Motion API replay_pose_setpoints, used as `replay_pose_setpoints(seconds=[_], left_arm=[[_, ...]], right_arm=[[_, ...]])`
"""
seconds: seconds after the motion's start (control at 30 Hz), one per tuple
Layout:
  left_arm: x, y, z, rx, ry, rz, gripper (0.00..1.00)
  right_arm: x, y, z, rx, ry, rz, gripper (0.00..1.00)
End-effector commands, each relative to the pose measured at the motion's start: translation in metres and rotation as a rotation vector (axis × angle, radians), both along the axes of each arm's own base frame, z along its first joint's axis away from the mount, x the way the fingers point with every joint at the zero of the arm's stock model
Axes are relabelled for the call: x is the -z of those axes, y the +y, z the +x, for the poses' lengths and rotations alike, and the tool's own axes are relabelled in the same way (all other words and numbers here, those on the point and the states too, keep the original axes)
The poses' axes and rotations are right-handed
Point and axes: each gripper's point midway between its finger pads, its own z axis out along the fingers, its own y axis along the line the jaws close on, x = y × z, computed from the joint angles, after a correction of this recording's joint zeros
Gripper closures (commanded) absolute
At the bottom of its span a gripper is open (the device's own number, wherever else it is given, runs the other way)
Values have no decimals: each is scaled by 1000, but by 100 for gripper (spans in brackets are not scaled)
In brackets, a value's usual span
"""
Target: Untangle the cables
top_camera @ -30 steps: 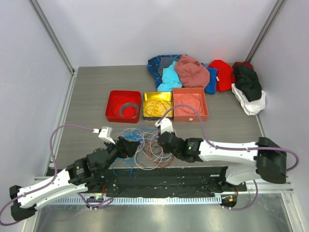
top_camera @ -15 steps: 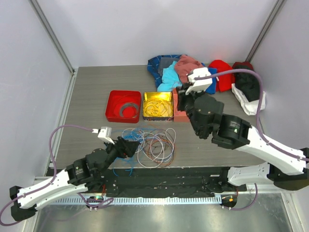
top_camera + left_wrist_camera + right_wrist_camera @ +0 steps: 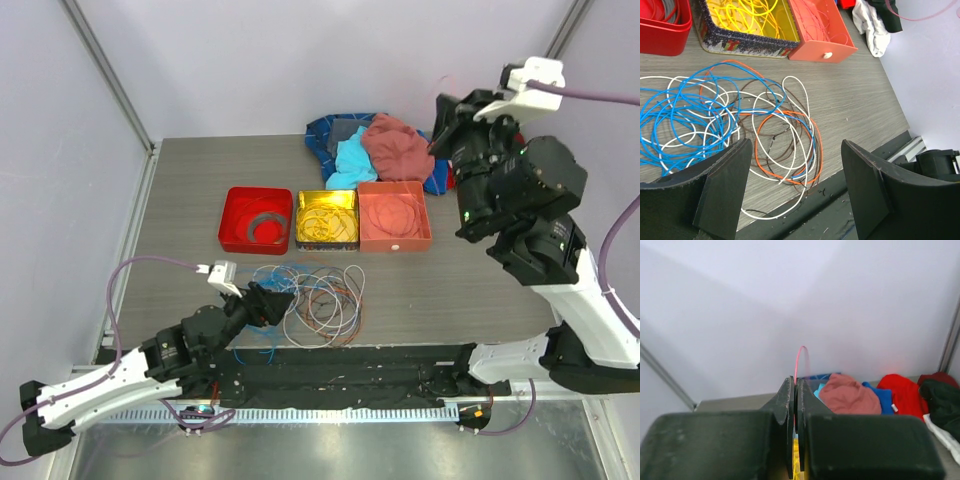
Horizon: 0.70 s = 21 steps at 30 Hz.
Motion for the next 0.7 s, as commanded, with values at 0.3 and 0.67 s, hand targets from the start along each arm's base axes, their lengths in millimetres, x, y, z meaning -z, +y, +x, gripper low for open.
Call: replay_pose_setpoints(seconds=[0.3,0.67], left_arm=[[-11,-9,0,22,-30,-54,23],[-8,7,-3,1,-32,-50,23]], right_arm=[[-25,-9,61,141,-55,-61,99],[39,-33,131,157,54,-13,99]])
